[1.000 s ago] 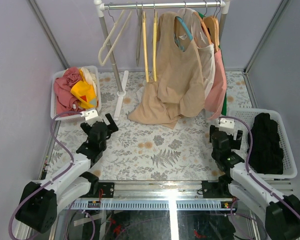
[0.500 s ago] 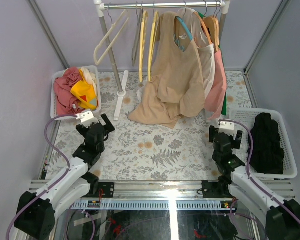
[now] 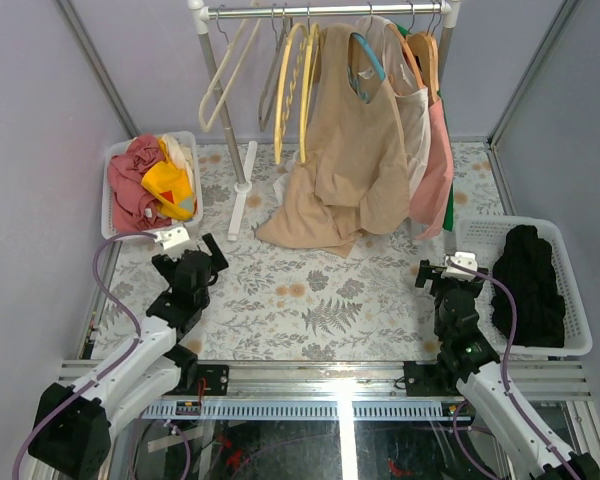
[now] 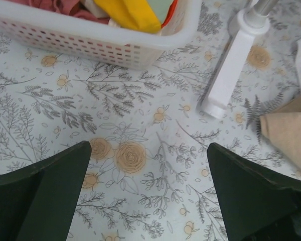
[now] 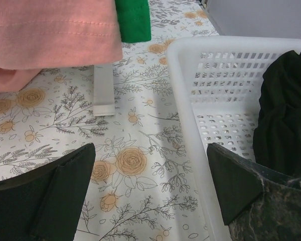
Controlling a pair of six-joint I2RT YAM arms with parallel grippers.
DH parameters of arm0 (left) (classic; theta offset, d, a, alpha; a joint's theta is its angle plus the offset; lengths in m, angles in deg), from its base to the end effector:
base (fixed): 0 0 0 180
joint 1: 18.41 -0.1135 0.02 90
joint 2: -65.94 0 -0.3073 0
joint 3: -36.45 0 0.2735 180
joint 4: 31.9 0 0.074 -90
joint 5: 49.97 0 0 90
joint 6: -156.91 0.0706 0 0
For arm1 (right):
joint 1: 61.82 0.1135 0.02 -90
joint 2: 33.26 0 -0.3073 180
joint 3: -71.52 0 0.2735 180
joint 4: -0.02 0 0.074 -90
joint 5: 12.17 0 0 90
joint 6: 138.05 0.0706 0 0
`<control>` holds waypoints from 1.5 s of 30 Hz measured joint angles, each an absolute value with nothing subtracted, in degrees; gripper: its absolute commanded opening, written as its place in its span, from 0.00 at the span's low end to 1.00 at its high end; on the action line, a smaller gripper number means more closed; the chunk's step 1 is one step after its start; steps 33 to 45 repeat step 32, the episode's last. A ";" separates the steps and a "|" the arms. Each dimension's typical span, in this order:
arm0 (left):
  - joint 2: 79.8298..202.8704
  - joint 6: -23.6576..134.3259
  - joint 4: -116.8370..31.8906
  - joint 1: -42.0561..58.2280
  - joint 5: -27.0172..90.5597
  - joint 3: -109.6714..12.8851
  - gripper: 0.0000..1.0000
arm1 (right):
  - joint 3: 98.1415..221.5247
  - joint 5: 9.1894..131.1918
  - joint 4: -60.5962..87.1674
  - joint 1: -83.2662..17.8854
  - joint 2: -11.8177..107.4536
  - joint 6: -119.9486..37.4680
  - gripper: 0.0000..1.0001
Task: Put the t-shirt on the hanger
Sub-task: Reset both arms
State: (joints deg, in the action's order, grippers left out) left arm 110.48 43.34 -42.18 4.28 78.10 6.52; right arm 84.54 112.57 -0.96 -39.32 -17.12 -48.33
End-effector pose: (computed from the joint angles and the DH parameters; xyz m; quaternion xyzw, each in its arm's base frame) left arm 0.1858 -0.0305 0.2055 -0.1816 0.7954 0.0530 0.5758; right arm 0.1353 0.0125 0.1791 0.0673 0.7147 -0.0834 0.6912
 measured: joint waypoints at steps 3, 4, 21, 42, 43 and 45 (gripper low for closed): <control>111.37 42.71 -44.63 4.28 78.75 6.10 1.00 | 84.54 112.20 -0.39 -39.32 -17.54 -48.48 0.99; 111.13 42.49 -45.18 4.28 78.95 6.06 1.00 | 84.54 112.20 -0.24 -39.32 -17.71 -48.48 0.99; 102.54 46.86 -43.69 4.02 71.74 10.00 1.00 | 84.54 111.59 3.22 -39.32 -25.25 -47.59 0.99; 103.53 48.43 -43.04 4.02 69.29 10.00 1.00 | 84.54 111.15 3.41 -39.32 -24.14 -47.59 0.99; 103.53 48.43 -43.04 4.02 69.29 10.00 1.00 | 84.54 111.15 3.41 -39.32 -24.14 -47.59 0.99; 103.53 48.43 -43.04 4.02 69.29 10.00 1.00 | 84.54 111.15 3.41 -39.32 -24.14 -47.59 0.99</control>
